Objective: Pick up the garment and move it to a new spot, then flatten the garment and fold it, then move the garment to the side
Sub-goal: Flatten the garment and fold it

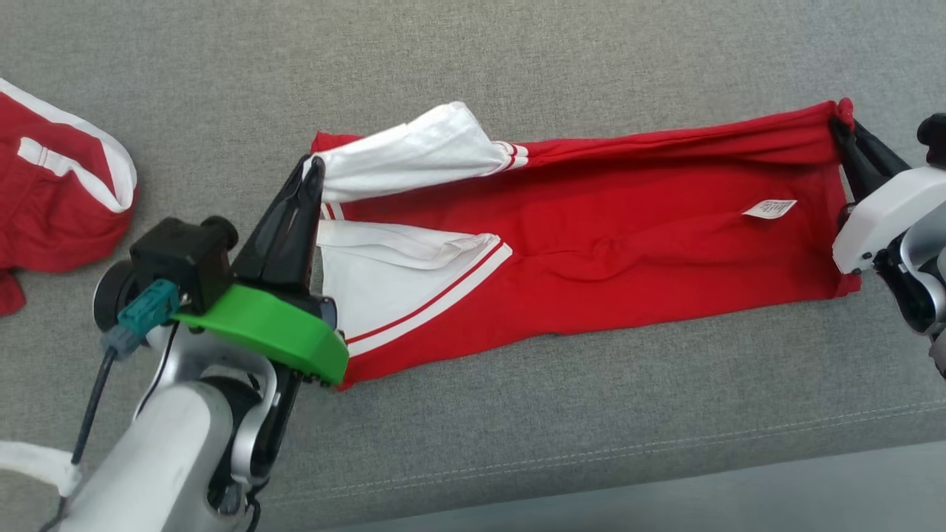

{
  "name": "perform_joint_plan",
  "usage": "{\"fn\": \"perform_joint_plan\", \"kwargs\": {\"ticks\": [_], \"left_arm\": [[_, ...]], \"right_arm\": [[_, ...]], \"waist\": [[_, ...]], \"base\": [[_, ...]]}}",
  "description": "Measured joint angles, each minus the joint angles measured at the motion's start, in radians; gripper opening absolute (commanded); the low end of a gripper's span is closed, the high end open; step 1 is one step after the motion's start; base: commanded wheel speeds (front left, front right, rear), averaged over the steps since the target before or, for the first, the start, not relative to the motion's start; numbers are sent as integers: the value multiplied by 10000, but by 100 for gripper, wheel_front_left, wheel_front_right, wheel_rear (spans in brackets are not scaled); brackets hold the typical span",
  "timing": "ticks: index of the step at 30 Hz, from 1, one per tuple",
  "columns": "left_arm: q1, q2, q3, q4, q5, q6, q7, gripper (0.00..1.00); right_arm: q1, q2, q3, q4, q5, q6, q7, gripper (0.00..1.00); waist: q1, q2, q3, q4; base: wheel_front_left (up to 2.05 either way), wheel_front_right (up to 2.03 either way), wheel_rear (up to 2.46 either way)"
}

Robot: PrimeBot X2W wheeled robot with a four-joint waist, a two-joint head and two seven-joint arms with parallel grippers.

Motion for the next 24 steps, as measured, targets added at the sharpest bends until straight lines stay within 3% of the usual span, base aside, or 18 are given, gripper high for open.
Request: {"fn": "perform_joint_plan", "kwargs": {"ticks": [7,16,17,19,20,21,22,23,24], "left_arm": [[1561,174,-102,-1593,-207,861,512,0],[2393,-249,-351,-861,-688,1051,489,0],[2395,-305,-385,-702,-708,1051,454,0],[2406,-418,-420,-408,-759,1018,395,0],[2407,-456,-431,-251,-809,997,364,10],[2409,-493,-441,-96,-838,988,324,37],[2409,-531,-447,21,-848,953,288,63],[2409,-581,-445,140,-863,951,219,89],[2408,-627,-416,245,-865,951,113,100]], "right_arm": [[796,-372,-272,-619,58,0,86,0],[1659,-299,-880,-1271,-56,0,403,0],[1702,-255,-920,-1306,-100,0,422,2],[1782,-169,-1007,-1350,-174,0,489,26],[1809,-123,-1047,-1365,-213,0,533,45],[1845,-82,-1083,-1369,-242,0,541,76],[1887,-44,-1120,-1375,-274,0,577,100],[1937,2,-1174,-1381,-278,0,589,100],[1987,40,-1243,-1388,-284,0,564,100]], "waist": [[0,0,-36,70],[0,0,212,71],[0,0,227,54],[0,0,239,22],[0,0,232,10],[0,0,215,3],[0,0,188,-3],[0,0,154,-6],[0,0,115,-8]], "base": [[0,0,0],[0,0,0],[0,0,0],[0,0,0],[0,0,0],[0,0,0],[0,0,0],[0,0,0],[0,0,0]]}}
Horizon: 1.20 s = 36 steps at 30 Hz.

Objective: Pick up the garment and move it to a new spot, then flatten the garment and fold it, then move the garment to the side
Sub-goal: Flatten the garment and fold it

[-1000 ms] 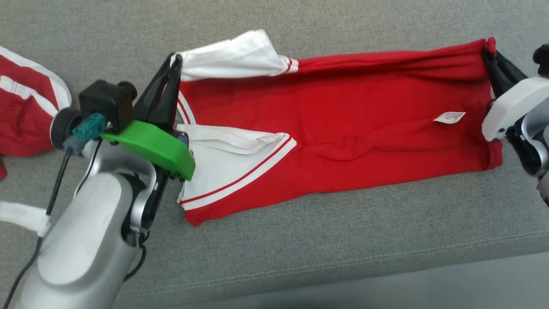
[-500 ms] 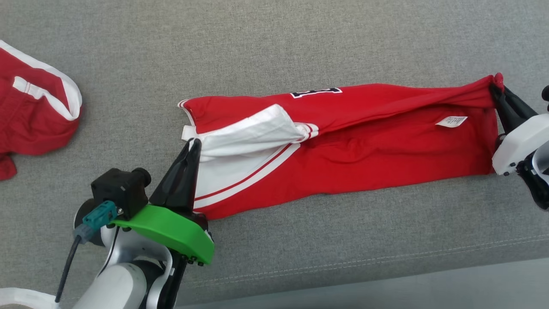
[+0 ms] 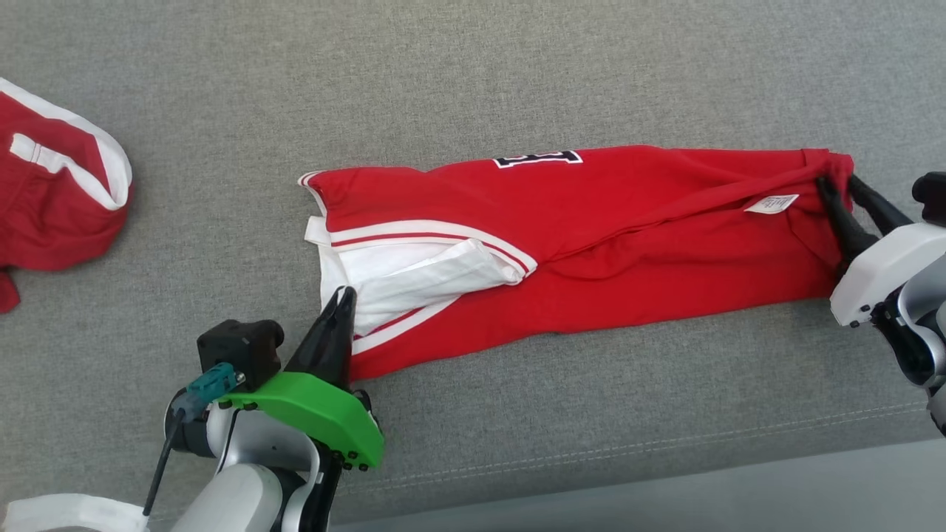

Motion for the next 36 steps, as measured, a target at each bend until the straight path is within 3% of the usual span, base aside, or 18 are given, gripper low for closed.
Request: {"fn": "perform_joint_plan", "kwargs": {"ticks": [9,20,28,36], "left_arm": [[25,-326,798,504,-270,125,-1193,100],[575,-464,1214,1175,40,265,-2928,100],[1395,-734,1296,1540,443,42,-3396,100],[2415,-1158,1636,1348,1298,-157,-3452,100]], "right_arm": [[639,230,-775,-633,-194,-2,-614,100],[1835,1745,-1463,-991,-1590,-2,-1526,100],[3004,2589,-1703,-1181,-2326,-2,-1818,100],[4268,3346,-2284,-2161,-2963,-2,-1847,100]], "waist": [[0,0,-655,-11],[0,0,-1930,-100],[0,0,-2964,-100],[0,0,-3949,-107]], "base": [[0,0,0],[0,0,0],[0,0,0],[0,0,0]]}}
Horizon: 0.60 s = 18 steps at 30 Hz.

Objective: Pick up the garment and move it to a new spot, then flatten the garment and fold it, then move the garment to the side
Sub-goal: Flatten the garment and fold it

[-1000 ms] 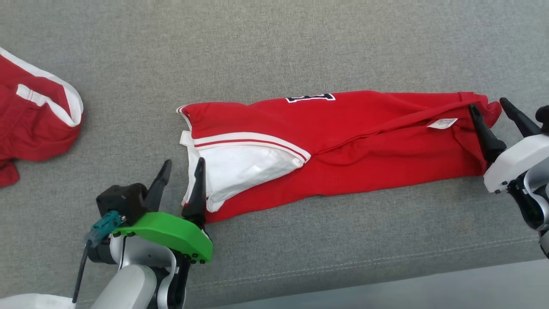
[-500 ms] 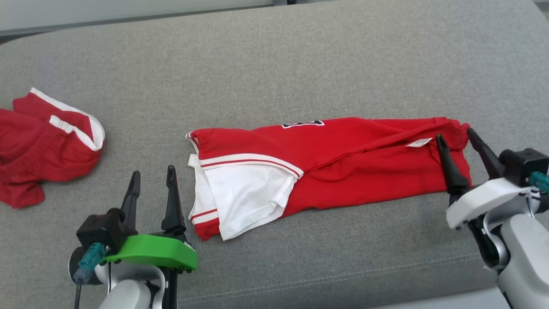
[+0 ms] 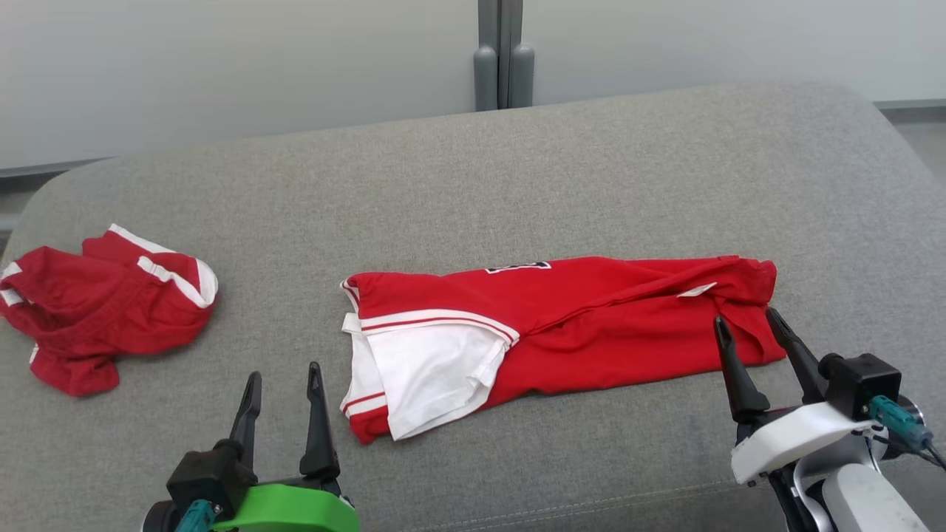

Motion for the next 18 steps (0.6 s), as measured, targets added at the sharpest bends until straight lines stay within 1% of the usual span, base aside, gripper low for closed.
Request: {"fn": "perform_joint_plan", "kwargs": {"ticks": [3,4,8,13,18], "left_arm": [[336,-205,132,-173,472,-203,-4,100],[336,-205,132,-173,472,-203,-4,100],[770,-502,362,-224,943,-462,-17,100],[1279,-844,706,-178,1350,-823,-17,100],[1463,-1064,1060,-17,1845,-1149,-17,100]], "right_arm": [[489,278,-234,-345,-113,0,-6,100],[489,278,-234,-345,-113,0,-6,100],[1193,639,-533,-686,-188,0,-8,100],[1802,823,-621,-834,-493,0,-8,100],[2031,984,-709,-836,-477,0,-8,100]], "waist": [[0,0,-289,0],[0,0,-289,0],[0,0,-571,30],[0,0,-860,58],[0,0,-1124,46]], "base": [[0,0,0],[0,0,0],[0,0,0],[0,0,0],[0,0,0]]}}
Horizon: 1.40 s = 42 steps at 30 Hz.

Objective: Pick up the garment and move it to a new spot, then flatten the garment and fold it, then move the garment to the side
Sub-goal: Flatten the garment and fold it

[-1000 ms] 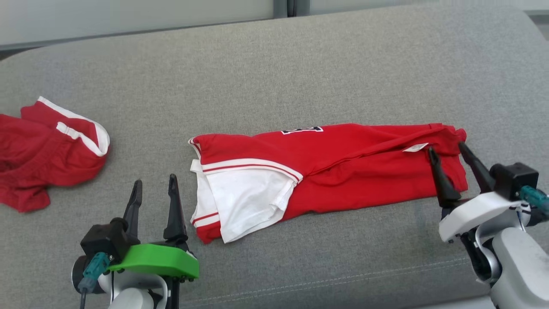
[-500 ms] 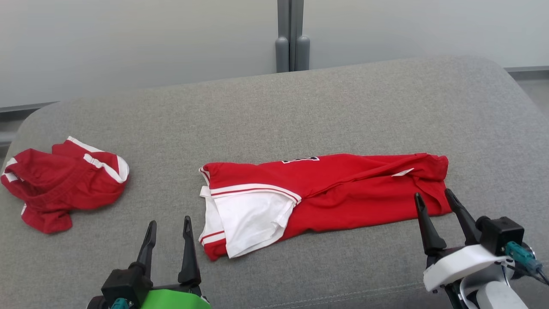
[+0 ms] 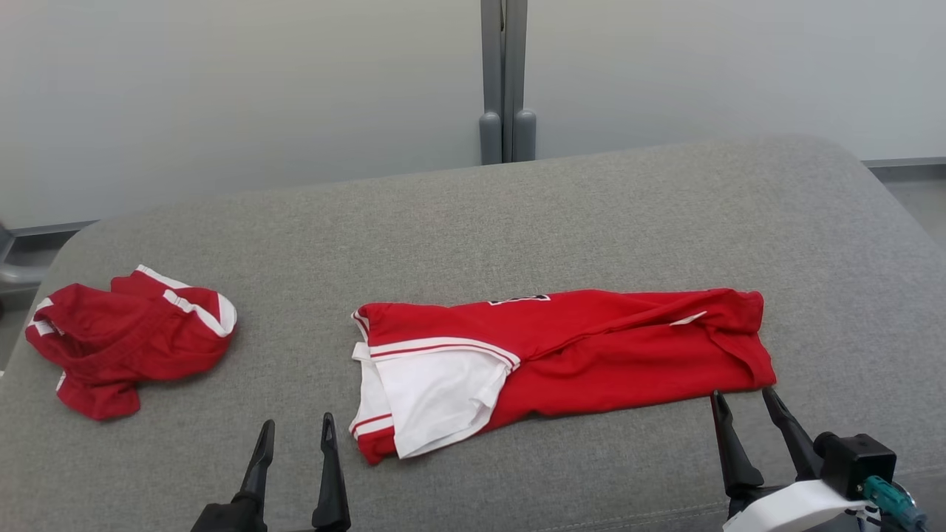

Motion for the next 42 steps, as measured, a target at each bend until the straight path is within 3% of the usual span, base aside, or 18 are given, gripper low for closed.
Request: {"fn": "perform_joint_plan", "kwargs": {"ticks": [16,24,30,36,42], "left_arm": [[116,-483,583,270,725,-663,0,100],[-71,-564,453,426,1055,-972,0,100],[-430,-589,194,621,1233,-1174,0,100],[-1098,-598,42,568,1436,-1321,-2,100],[-1552,-606,-46,642,1505,-1398,0,100]], "right_arm": [[-274,249,-4,614,750,0,0,100],[-1801,251,-725,2984,1235,0,0,100],[-3611,-263,-1962,5083,1020,-2,0,100],[-5427,-560,-2604,6343,506,-2,0,100],[-6538,-514,-3028,7687,805,-2,0,100]], "waist": [[0,0,-19,-96],[0,0,279,-120],[0,0,762,16],[1,0,1454,157],[1,0,2194,306]], "base": [[0,0,0],[0,0,0],[0,0,0],[0,0,0],[0,0,0]]}}
